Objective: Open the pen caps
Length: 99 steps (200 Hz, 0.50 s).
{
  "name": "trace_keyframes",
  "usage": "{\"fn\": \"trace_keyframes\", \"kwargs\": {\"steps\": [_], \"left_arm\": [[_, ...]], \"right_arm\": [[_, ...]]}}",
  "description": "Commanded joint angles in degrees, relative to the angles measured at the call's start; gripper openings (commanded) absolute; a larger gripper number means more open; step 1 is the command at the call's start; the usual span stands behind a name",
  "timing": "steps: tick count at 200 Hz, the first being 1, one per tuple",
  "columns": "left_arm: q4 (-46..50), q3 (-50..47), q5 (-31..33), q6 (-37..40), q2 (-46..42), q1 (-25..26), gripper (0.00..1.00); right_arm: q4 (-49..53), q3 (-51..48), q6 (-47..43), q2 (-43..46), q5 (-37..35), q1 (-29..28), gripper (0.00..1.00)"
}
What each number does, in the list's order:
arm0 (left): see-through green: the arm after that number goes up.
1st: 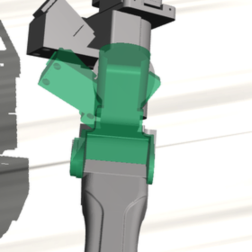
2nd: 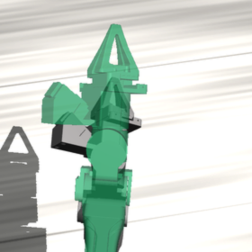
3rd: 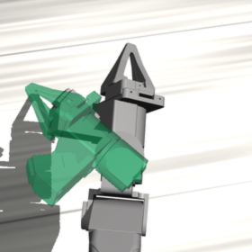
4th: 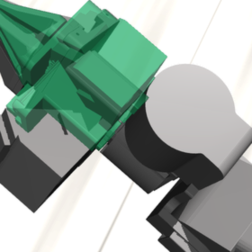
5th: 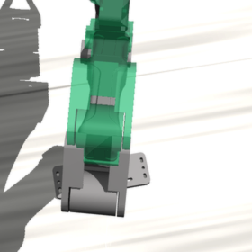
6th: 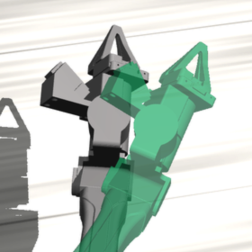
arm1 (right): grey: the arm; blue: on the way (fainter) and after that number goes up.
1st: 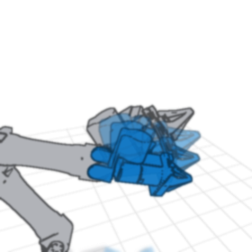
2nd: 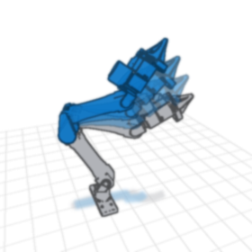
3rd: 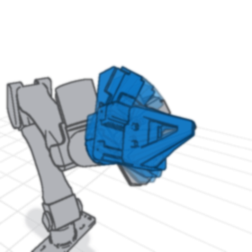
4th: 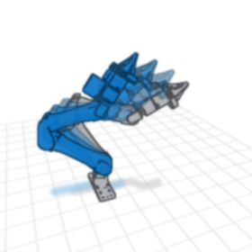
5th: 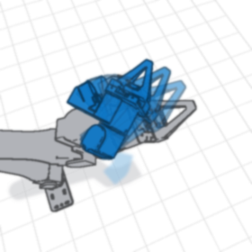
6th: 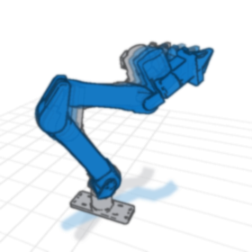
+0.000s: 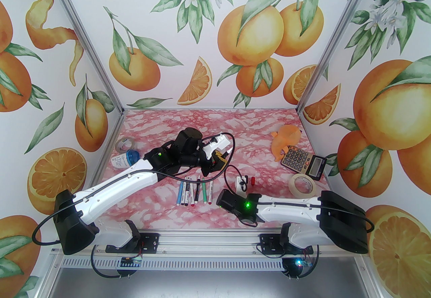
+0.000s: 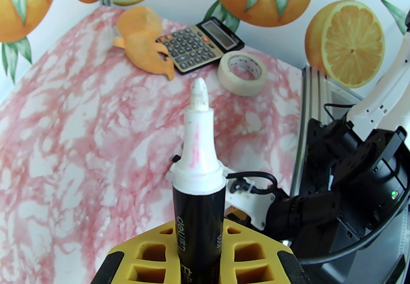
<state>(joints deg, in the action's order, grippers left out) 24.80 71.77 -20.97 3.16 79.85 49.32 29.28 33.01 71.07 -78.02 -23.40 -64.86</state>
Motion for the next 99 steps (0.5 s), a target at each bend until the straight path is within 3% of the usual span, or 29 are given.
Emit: {"fn": "trace_keyframes", "kwargs": {"steps": [1, 99], "left_arm": [[0.25, 0.03, 0.05, 0.40, -1.10, 0.38, 0.08], [0.26, 0.10, 0.21, 0.50, -0.84, 0.51, 0.08]], "right_arm": [[3.84, 1.44, -1.88, 0.44, -3.41, 0.35, 0.27], [4.98, 0.85, -3.34, 2.77, -3.63, 0.37, 0.27]]}}
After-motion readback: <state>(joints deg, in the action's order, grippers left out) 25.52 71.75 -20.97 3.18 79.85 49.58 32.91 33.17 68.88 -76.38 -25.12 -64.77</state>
